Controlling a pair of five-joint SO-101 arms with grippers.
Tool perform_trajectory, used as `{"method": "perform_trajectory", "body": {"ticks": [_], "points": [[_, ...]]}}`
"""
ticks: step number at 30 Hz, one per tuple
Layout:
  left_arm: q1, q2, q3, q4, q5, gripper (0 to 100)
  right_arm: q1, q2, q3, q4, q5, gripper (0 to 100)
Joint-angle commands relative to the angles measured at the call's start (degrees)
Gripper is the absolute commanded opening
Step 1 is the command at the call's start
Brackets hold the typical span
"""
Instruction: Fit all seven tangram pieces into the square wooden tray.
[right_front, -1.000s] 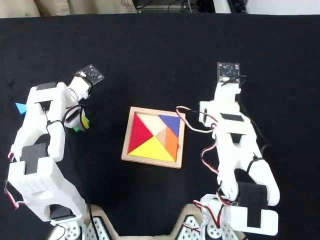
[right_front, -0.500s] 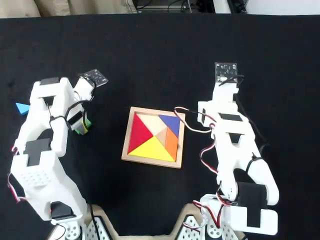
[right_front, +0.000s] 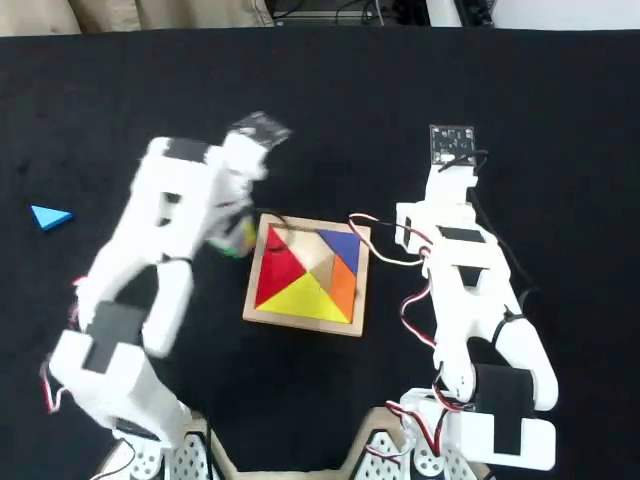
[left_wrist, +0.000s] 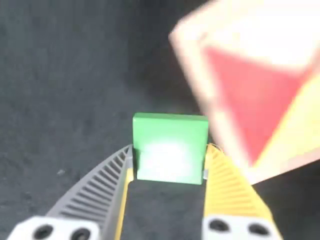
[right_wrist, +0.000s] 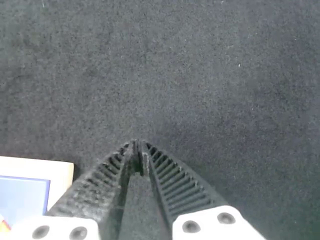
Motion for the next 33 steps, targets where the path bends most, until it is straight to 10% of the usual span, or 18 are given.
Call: {"method": "perform_trajectory", "body": {"ticks": [1,10,33], "points": [[8.92,-5.01,1.71,-7.91,7.74,7,-0.44,-0.22,-3.21,-1.05,0.18,1.1],[14.73,1.76,4.70,-19.52,8.09,8,-0.35,-0.22,-3.21,-1.14,0.18,1.1],[16.31,8.09,-0.04,-17.41,2.02,23,-0.44,-0.22,-3.30,-1.14,0.18,1.1]]}}
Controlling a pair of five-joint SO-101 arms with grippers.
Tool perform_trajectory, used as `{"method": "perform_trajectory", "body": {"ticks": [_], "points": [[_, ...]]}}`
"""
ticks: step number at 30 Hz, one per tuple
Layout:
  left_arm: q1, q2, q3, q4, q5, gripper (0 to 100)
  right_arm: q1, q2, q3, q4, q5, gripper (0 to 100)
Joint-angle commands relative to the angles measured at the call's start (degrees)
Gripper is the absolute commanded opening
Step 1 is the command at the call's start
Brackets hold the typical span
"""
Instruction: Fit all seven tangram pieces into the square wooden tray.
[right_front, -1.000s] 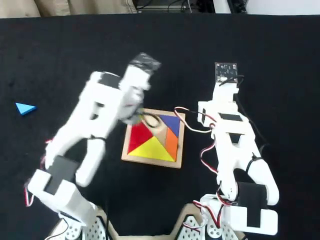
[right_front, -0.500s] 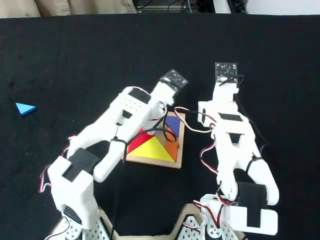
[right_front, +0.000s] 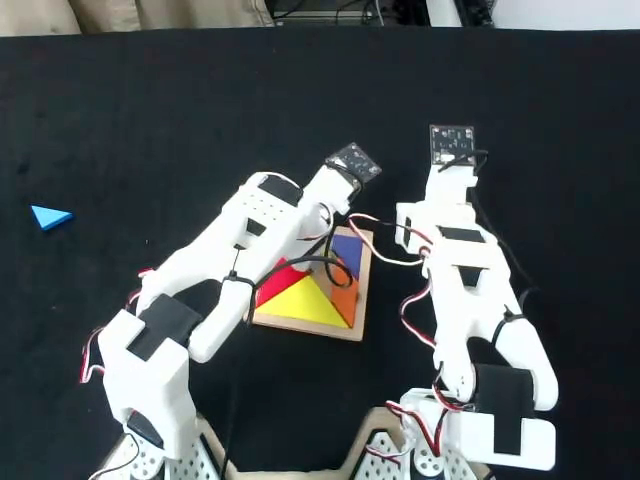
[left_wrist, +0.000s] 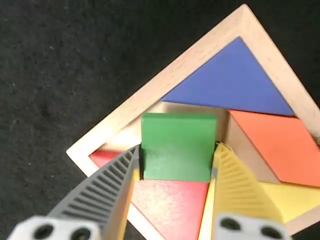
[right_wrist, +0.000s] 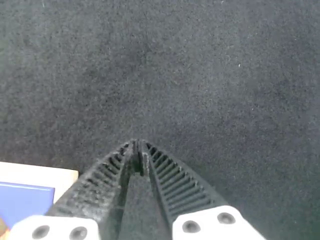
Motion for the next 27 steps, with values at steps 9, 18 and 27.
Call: {"method": "perform_trajectory", "body": {"ticks": [9,18,27], "points": [[0.84,-0.62,-5.93,0.79,-0.53,27,-0.44,-0.22,-3.30,-1.14,0.18,1.1],[-0.75,-0.62,-7.16,1.93,-3.78,27,-0.44,-0.22,-3.30,-1.14,0.18,1.1],[-9.63,2.90,-12.35,-1.23,-3.43,13,-0.70,-0.22,-3.30,-1.14,0.18,1.1]]}}
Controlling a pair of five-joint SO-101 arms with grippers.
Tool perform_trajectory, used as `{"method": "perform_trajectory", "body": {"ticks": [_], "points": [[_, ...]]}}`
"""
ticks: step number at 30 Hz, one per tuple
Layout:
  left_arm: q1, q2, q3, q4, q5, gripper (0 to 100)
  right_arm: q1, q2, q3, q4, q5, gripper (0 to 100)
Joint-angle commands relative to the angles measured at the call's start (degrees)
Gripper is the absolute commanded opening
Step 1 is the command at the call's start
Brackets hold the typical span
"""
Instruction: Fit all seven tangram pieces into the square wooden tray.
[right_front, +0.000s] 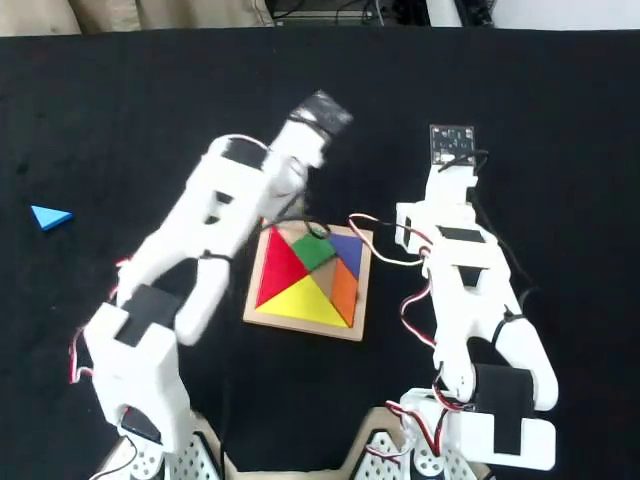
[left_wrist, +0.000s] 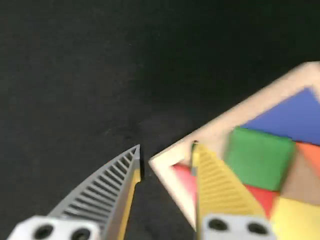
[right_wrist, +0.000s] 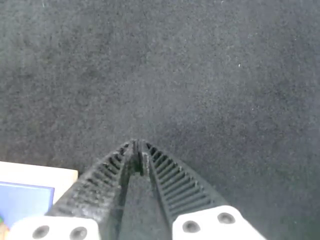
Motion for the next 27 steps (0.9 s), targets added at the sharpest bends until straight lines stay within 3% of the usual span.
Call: {"method": "perform_trajectory", "body": {"ticks": [1,8,19,25,27], "points": [[-0.31,1.85,-0.84,-3.34,-0.35,13,-0.79,-0.22,-3.30,-1.14,0.18,1.1],[0.48,6.77,0.22,-5.54,-0.35,13,-0.62,-0.04,-3.30,-1.23,0.18,1.1],[3.74,-3.34,3.82,0.79,3.08,13,-0.70,-0.04,-3.30,-1.23,0.18,1.1],[5.85,-2.90,11.03,-7.82,2.99,13,-0.53,-0.04,-3.30,-1.23,0.18,1.1],[4.35,-3.69,10.77,-7.38,2.90,13,-0.53,-0.04,-3.30,-1.23,0.18,1.1]]}}
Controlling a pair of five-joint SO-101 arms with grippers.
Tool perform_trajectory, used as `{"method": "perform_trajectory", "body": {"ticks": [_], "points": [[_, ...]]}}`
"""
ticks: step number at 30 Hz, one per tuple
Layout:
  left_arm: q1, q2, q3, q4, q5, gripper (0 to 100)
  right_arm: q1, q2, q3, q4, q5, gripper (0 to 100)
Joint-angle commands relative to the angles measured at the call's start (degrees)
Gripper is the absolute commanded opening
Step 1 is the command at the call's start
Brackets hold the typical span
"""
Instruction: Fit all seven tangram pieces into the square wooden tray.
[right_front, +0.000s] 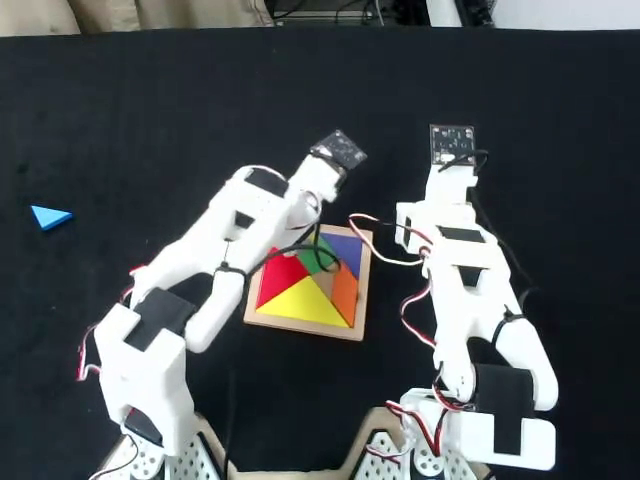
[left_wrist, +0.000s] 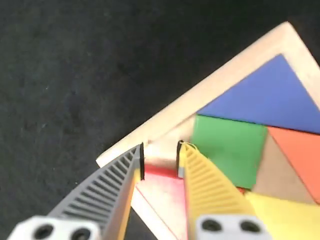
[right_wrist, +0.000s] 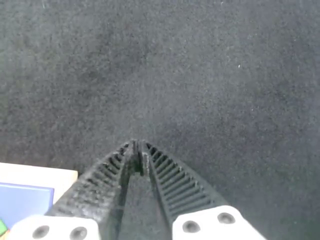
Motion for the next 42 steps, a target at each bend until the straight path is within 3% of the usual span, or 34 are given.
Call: {"method": "perform_trajectory", "body": {"ticks": [1,7,13,19,23,25,28,31,33,37,42], "points": [[-1.98,-4.66,-1.36,0.44,0.53,13,-0.53,-0.04,-3.30,-1.05,0.18,1.1],[-15.60,-19.87,-5.14,10.64,0.53,13,-0.62,-0.04,-3.30,-1.05,0.18,1.1],[-31.69,-28.40,-0.48,6.86,-7.47,14,-0.70,-0.04,-3.30,-1.05,0.18,1.1],[-41.45,-25.41,0.66,6.42,-12.40,26,-0.79,0.04,-3.12,-1.05,0.18,1.1],[-51.21,-21.89,-4.70,1.49,-14.33,27,-0.79,0.04,-3.12,-1.05,0.18,1.1],[-54.64,-17.76,-6.37,-3.87,-23.38,27,-0.79,0.04,-3.12,-1.05,0.18,1.1],[-57.19,-10.73,-9.89,-3.16,-42.11,27,-0.79,0.04,-3.03,-1.05,0.18,1.1],[-58.77,-4.40,-18.15,1.41,-49.58,27,-0.79,0.04,-3.03,-1.05,0.18,1.1],[-58.86,0.26,-25.89,1.41,-45.98,27,-0.88,0.04,-3.03,-1.05,0.18,1.1],[-59.82,12.40,-38.46,-4.22,-28.13,27,-0.88,0.04,-3.03,-1.05,0.26,1.1],[-65.71,23.82,-45.67,-4.57,-26.37,27,-0.88,0.13,-3.21,-1.14,0.26,1.1]]}}
